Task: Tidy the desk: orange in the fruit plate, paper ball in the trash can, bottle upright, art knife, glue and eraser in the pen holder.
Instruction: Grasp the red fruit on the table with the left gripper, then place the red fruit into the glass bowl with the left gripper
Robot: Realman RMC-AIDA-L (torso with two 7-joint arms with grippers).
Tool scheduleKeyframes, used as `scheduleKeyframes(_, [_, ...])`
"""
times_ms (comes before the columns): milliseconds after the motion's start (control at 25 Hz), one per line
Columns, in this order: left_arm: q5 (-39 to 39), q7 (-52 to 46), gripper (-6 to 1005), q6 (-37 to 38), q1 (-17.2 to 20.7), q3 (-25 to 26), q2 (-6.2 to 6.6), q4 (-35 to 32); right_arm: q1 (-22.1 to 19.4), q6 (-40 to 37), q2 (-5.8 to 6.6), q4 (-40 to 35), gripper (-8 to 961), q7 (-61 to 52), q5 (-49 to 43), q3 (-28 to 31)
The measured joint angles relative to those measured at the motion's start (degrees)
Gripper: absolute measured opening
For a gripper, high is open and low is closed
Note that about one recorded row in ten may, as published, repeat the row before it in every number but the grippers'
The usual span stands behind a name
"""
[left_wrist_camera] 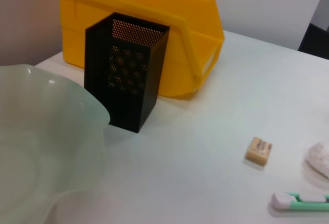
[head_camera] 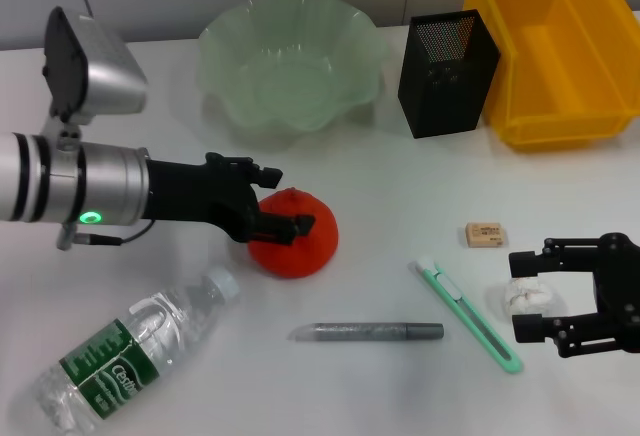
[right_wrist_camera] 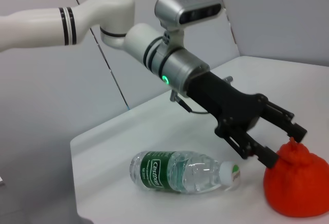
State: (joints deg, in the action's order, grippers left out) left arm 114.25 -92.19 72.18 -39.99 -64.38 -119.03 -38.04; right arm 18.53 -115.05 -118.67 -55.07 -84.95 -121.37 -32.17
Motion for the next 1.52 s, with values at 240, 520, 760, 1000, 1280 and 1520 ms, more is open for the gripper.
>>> scheduleKeyframes(240, [-6.28,1.84,817,-7.36,1.50,-8.52,-0.10,1.01,-0.11,0.00,-0.11,0.14,784,0.05,0.00,0.00])
scheduleKeyframes(520, [-12.05,5.64,816,-9.84,2.92,-13.37,-0.12,1.74,-0.34,-0.02,-0.16,0.66,785,0.10,-0.69,0.00])
scheduleKeyframes(760, [-12.40,5.74,769,-9.32,3.48,-13.70,-0.02,1.68,-0.25,-0.06,-0.16,1.27,785,0.30,-0.73,0.00])
scheduleKeyframes(1000, [-12.71,5.86,519,-9.23,3.92,-13.75,0.10,1.46,-0.25,-0.09,-0.18,1.47,784,0.55,-0.79,0.00])
scheduleKeyframes(1280, [-14.60,7.54,302,-9.83,4.38,-13.18,0.14,1.28,-0.30,-0.09,-0.19,1.84,784,0.66,-0.80,0.07])
scheduleKeyframes(1520, [-18.99,6.84,237,-5.16,5.57,-9.27,0.66,-6.86,-0.40,-0.09,-0.16,2.55,784,0.74,-0.80,0.15])
